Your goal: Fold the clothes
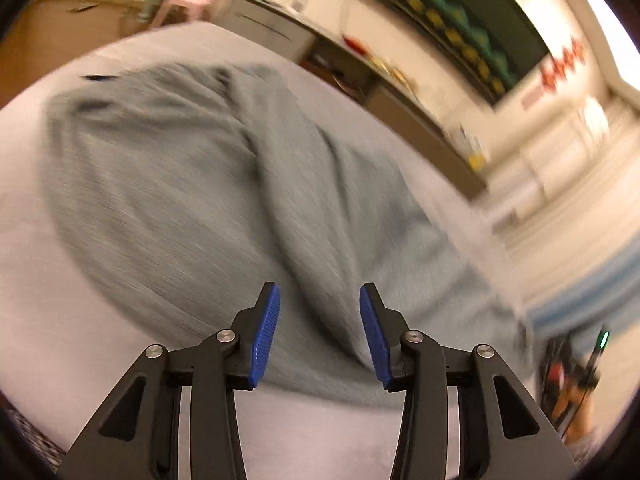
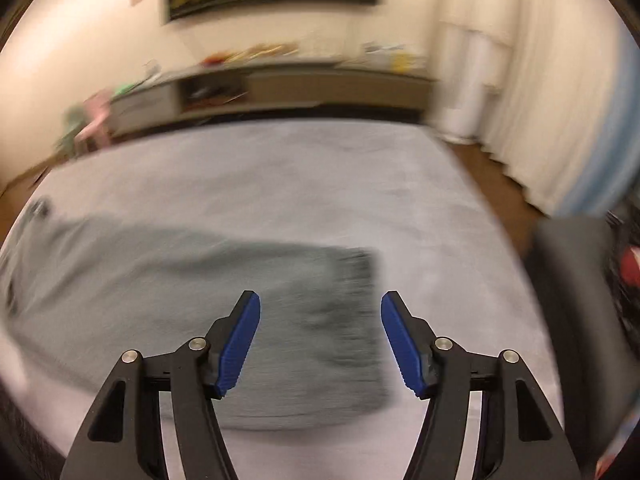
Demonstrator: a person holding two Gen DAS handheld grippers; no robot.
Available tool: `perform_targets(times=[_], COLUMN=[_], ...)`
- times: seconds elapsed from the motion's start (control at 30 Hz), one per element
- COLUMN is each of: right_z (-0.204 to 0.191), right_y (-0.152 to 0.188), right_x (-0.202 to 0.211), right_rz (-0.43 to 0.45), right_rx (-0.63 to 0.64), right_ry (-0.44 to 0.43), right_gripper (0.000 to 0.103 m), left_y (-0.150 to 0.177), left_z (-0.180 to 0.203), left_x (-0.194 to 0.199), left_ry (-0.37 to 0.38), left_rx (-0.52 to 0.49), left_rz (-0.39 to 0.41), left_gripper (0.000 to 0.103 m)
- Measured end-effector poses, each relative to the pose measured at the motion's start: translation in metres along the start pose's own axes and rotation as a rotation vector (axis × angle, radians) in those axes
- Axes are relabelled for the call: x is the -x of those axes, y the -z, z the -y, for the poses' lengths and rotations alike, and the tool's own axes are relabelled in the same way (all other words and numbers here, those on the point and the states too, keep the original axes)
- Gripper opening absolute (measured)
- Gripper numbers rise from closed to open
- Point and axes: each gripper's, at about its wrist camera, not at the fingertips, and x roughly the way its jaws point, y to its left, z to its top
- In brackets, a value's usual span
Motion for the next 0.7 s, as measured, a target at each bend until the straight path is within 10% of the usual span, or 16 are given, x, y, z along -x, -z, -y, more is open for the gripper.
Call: perform_targets(times=[0.33,0.37,0.4,0.5,0.6,0.7], right_z=[0.0,0.007,0.012,0.018,0.009,-0.044], right_y=[0.04,0.043,0.044,0.045,0.035,0.008], right_x=[-0.06,-0.061,-0.059,-0.053,-0.046,-0.004], right_rz=[-0.252,-0.265,-0.269,-0.28,-0.328,-0.212], right_rx=[-0.009,-0.025,-0.037,-0.06,-0.057,-0.023], right_ry=[0.009,0.022,0.039,0.059,0.155,0.155], right_gripper=[0.054,0.054,0.054,0.054,0.054,0.054], left_y=[-0.129,-0.127,-0.121,-0.108,-0.103,-0.112], left_z=[-0.12,-0.138,-0.156,-0.168,-0.157,-0.143], left_x=[-0.034,-0.039,-0.037,-0.024,-0.013,-0.004], left_ry=[-0.326,-0.353,-0.344,-0.32,-0.289,-0.21], left_rx=[0.178,0.239,0.317,0.406,0.398,0.367], left_rz=[0.074,0.056,0.062,0.075,0.086,0.126], left_gripper=[0.044,0.037,0.008,0.008,0.031,0.042])
